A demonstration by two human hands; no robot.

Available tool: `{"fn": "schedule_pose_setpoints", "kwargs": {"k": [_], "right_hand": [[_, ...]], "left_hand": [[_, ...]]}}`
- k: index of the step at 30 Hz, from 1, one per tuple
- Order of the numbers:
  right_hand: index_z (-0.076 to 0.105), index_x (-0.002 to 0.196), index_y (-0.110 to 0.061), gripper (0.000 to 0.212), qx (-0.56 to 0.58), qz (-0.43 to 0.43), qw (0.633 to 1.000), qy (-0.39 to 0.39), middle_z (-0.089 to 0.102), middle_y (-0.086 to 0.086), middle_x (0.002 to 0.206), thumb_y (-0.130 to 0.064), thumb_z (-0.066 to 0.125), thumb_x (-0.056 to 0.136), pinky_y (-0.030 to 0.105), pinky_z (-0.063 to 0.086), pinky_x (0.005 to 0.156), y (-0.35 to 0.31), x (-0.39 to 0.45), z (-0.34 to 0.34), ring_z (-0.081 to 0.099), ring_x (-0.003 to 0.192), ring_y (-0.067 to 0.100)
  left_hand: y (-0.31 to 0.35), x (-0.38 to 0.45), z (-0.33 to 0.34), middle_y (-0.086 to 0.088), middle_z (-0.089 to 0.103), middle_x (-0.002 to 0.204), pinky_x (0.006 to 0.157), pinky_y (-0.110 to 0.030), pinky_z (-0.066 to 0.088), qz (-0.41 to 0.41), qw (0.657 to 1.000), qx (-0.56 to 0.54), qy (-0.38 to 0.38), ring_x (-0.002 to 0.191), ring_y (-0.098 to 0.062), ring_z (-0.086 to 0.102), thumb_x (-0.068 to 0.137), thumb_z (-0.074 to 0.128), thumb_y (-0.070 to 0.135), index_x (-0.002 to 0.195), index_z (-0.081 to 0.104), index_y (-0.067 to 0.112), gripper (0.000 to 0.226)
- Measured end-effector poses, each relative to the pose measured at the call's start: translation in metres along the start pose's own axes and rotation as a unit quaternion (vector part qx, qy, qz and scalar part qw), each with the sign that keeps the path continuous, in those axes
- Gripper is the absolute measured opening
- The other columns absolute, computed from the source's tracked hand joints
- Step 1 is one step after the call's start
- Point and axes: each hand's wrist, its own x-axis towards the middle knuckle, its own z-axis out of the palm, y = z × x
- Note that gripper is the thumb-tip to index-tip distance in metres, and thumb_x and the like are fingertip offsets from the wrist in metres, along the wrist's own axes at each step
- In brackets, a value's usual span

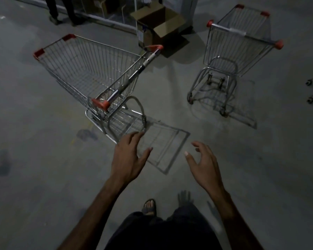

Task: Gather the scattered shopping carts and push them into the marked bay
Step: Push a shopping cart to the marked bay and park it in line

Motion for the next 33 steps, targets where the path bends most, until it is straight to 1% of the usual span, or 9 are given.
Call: {"fn": "schedule_pose_setpoints", "kwargs": {"k": [4, 12, 16, 18, 21, 26, 28, 30, 33], "right_hand": [[0.059, 0.140, -0.024, 0.041, -0.007, -0.022, 0.999, -0.032, 0.060, -0.003, 0.138, -0.037, 0.067, 0.102, 0.034, 0.049, 0.102, -0.010, 0.068, 0.007, 0.057, 0.124, 0.015], [0.057, 0.143, -0.022, 0.045, -0.035, -0.122, 0.985, -0.119, 0.059, 0.000, 0.142, -0.038, 0.067, 0.102, 0.030, 0.046, 0.103, -0.045, 0.247, 0.019, 0.056, 0.127, 0.016], [0.059, 0.141, -0.020, 0.046, -0.055, -0.207, 0.967, -0.138, 0.061, 0.002, 0.140, -0.038, 0.069, 0.101, 0.032, 0.048, 0.102, -0.072, 0.338, 0.025, 0.060, 0.125, 0.019], [0.059, 0.140, -0.019, 0.047, -0.068, -0.254, 0.951, -0.165, 0.061, 0.003, 0.139, -0.041, 0.069, 0.100, 0.040, 0.050, 0.104, -0.088, 0.385, 0.031, 0.061, 0.125, 0.023], [0.057, 0.141, -0.023, 0.052, -0.134, -0.342, 0.911, -0.187, 0.061, 0.003, 0.140, -0.051, 0.065, 0.099, 0.051, 0.048, 0.106, -0.116, 0.449, 0.045, 0.059, 0.128, 0.026], [0.060, 0.136, -0.026, 0.066, -0.267, -0.473, 0.800, -0.255, 0.067, 0.003, 0.132, -0.075, 0.057, 0.092, 0.049, 0.040, 0.106, -0.158, 0.524, 0.089, 0.060, 0.122, 0.024], [0.069, 0.117, -0.030, 0.075, -0.318, -0.504, 0.755, -0.274, 0.073, -0.002, 0.109, -0.092, 0.042, 0.084, 0.045, 0.045, 0.104, -0.166, 0.546, 0.106, 0.066, 0.102, 0.020], [0.072, 0.091, -0.031, 0.082, -0.352, -0.528, 0.724, -0.272, 0.067, -0.009, 0.079, -0.102, 0.035, 0.072, 0.040, 0.053, 0.089, -0.174, 0.560, 0.116, 0.066, 0.077, 0.016], [0.065, 0.077, -0.030, 0.083, -0.400, -0.541, 0.685, -0.280, 0.056, -0.012, 0.065, -0.107, 0.035, 0.067, 0.033, 0.051, 0.076, -0.187, 0.568, 0.125, 0.061, 0.066, 0.015]], "left_hand": [[-0.016, 0.055, -0.002, -0.010, 0.063, 0.141, 0.103, -0.048, 0.050, -0.027, 0.999, 0.024, 0.010, 0.128, -0.031, 0.057, 0.097, 0.055, 0.057, 0.145, 0.060, 0.015, 0.065], [-0.039, 0.151, -0.006, -0.014, 0.063, 0.139, 0.106, -0.049, 0.047, -0.110, 0.987, 0.087, 0.081, 0.127, -0.031, 0.056, 0.098, 0.068, 0.048, 0.145, 0.060, 0.012, 0.059], [-0.042, 0.191, 0.004, -0.010, 0.064, 0.139, 0.121, -0.058, 0.028, -0.165, 0.972, 0.141, 0.092, 0.129, -0.030, 0.057, 0.098, 0.068, 0.053, 0.147, 0.057, 0.022, 0.059], [-0.042, 0.213, 0.012, -0.009, 0.064, 0.138, 0.121, -0.052, 0.026, -0.194, 0.965, 0.144, 0.098, 0.128, -0.029, 0.058, 0.098, 0.070, 0.051, 0.146, 0.058, 0.023, 0.057], [-0.044, 0.244, 0.022, -0.011, 0.064, 0.134, 0.105, -0.054, 0.048, -0.243, 0.958, 0.124, 0.091, 0.121, -0.032, 0.059, 0.098, 0.071, 0.048, 0.144, 0.056, 0.019, 0.057], [-0.060, 0.267, 0.024, -0.003, 0.074, 0.108, 0.083, -0.045, 0.056, -0.312, 0.927, 0.201, 0.050, 0.096, -0.028, 0.070, 0.101, 0.047, 0.072, 0.125, 0.065, 0.027, 0.054], [-0.065, 0.274, 0.018, 0.003, 0.072, 0.090, 0.071, -0.039, 0.056, -0.344, 0.915, 0.209, 0.019, 0.081, -0.023, 0.070, 0.096, 0.034, 0.086, 0.103, 0.067, 0.030, 0.065], [-0.070, 0.279, 0.010, 0.005, 0.064, 0.077, 0.070, -0.036, 0.051, -0.372, 0.904, 0.207, -0.025, 0.073, -0.020, 0.066, 0.091, 0.033, 0.093, 0.087, 0.062, 0.033, 0.067], [-0.074, 0.284, 0.000, 0.004, 0.049, 0.067, 0.072, -0.040, 0.050, -0.395, 0.895, 0.202, -0.043, 0.071, -0.025, 0.064, 0.089, 0.042, 0.090, 0.098, 0.074, 0.020, 0.078]]}}
